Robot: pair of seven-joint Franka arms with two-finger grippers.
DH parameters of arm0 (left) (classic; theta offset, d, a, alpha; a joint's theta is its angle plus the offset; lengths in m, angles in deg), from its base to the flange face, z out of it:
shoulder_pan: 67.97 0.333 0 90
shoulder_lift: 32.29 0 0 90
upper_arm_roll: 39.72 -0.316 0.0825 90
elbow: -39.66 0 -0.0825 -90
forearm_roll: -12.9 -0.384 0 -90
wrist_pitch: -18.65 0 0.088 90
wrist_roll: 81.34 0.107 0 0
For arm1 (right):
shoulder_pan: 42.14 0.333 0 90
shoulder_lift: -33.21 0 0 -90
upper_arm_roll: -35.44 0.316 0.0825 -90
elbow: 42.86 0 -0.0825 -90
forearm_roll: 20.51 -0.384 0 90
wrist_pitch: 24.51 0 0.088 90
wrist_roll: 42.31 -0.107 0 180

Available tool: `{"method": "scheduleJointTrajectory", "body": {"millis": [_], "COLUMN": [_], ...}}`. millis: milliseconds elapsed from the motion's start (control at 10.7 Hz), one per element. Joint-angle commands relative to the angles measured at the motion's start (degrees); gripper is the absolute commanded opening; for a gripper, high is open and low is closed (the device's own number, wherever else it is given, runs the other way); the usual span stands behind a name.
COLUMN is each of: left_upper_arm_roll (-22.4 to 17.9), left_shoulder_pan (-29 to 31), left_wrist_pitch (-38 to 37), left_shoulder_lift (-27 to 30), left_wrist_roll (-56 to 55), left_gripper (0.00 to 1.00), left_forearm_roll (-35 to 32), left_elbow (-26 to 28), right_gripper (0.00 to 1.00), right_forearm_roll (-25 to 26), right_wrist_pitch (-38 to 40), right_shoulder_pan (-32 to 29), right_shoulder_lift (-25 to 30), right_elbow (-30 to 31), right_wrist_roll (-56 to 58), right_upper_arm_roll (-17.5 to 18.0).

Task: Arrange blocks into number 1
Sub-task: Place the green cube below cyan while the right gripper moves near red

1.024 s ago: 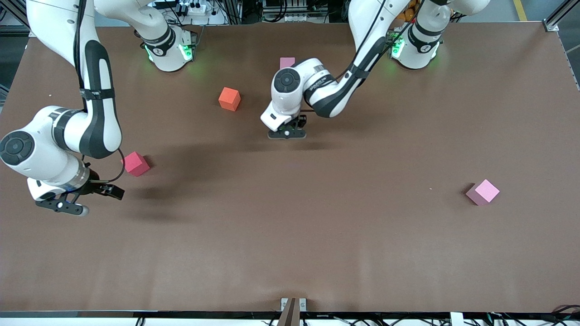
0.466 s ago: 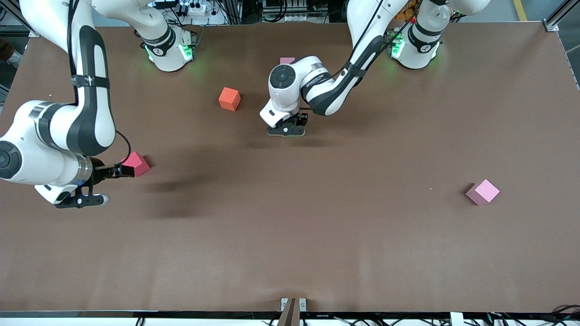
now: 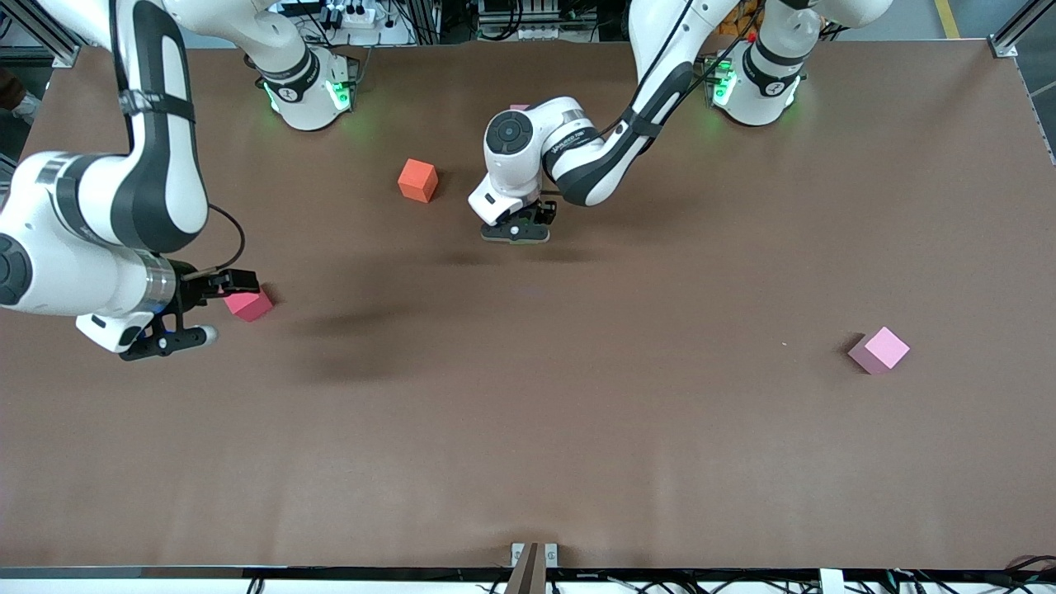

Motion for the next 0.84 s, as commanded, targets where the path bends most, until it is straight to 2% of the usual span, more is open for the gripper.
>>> {"method": "scheduleJointTrajectory", "body": {"millis": [0, 93, 279, 372, 466, 559, 652, 745], "left_upper_arm_roll": [0.5, 0.5, 0.5, 0.3, 0.2, 0.0, -0.3, -0.3], "left_shoulder_pan": [0.3, 0.3, 1.0, 1.8, 4.0, 6.5, 9.5, 13.0], "left_wrist_pitch": [-0.7, -0.7, -0.8, -1.5, -4.5, -8.0, -11.3, -12.7], "left_shoulder_lift": [0.5, 0.4, 1.8, 4.0, 7.2, 10.2, 13.3, 16.5], "left_wrist_roll": [-1.6, -1.6, -1.7, -1.7, -1.6, -1.2, -1.0, -0.9], "left_gripper": [0.11, 0.99, 1.0, 1.0, 1.0, 1.0, 1.0, 1.0], "left_forearm_roll": [-2.0, -1.9, -1.8, -1.8, -1.8, -1.1, -1.0, -1.0], "left_elbow": [0.4, 0.4, -0.1, -0.5, -1.5, -3.1, -4.5, -4.8], "right_gripper": [1.0, 1.0, 1.0, 1.0, 1.0, 1.0, 1.0, 1.0], "right_forearm_roll": [0.6, 1.2, 5.2, 5.5, 5.6, 7.9, 12.4, 15.0], "right_wrist_pitch": [0.6, 1.4, 2.8, 3.2, 3.4, 3.2, 2.5, 2.6], "right_shoulder_pan": [0.6, 1.7, 2.6, -0.2, -7.0, -17.3, -27.0, -32.5], "right_shoulder_lift": [3.5, 3.9, 5.4, 6.9, 8.0, 9.5, 11.1, 12.1], "right_elbow": [1.2, 1.3, 2.2, 2.7, 2.7, 2.6, 2.6, 2.7], "right_wrist_roll": [1.0, 0.9, 0.6, 0.6, 0.7, 0.5, 0.2, -1.5], "right_upper_arm_roll": [0.1, 0.1, 0.7, 3.6, 10.1, 20.3, 31.0, 37.4]}}
